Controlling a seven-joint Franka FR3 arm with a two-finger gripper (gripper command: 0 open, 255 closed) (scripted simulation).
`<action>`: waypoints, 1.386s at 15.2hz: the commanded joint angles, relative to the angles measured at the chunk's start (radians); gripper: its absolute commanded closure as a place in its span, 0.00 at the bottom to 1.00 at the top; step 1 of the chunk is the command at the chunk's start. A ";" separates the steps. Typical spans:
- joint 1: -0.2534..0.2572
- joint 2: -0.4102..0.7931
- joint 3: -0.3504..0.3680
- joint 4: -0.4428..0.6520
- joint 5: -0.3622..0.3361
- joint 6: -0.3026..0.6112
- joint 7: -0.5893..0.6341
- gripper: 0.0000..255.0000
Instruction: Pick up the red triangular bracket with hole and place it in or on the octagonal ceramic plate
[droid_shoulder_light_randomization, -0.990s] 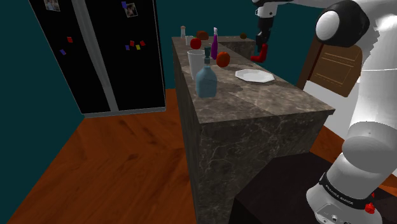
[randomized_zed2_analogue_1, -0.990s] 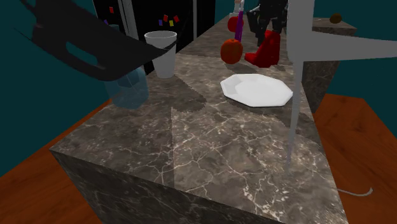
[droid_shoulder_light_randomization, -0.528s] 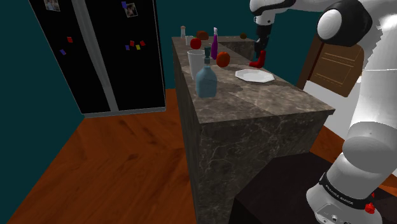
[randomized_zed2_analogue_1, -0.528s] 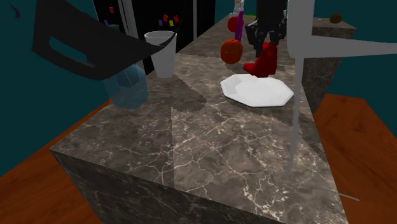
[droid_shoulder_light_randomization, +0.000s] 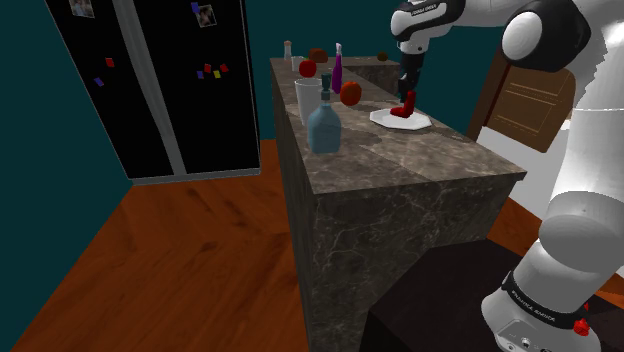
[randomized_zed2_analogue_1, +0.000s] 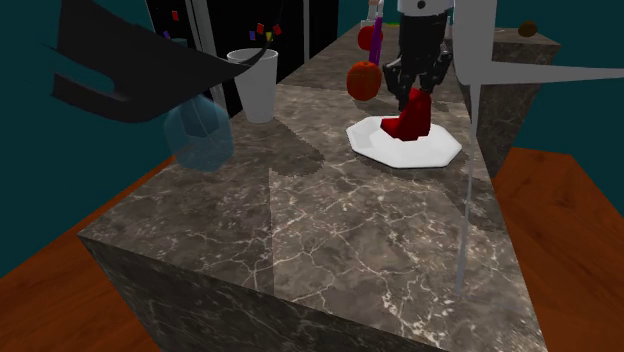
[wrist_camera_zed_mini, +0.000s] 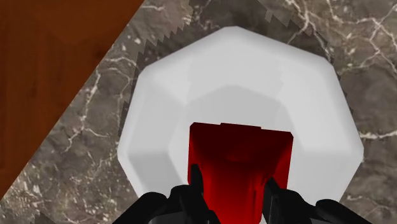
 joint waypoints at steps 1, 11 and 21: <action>0.002 -0.002 0.001 -0.027 -0.001 0.026 0.003 1.00; 0.002 -0.002 0.001 -0.027 -0.001 0.026 0.003 0.00; 0.001 0.000 0.001 0.104 0.000 -0.103 0.003 0.00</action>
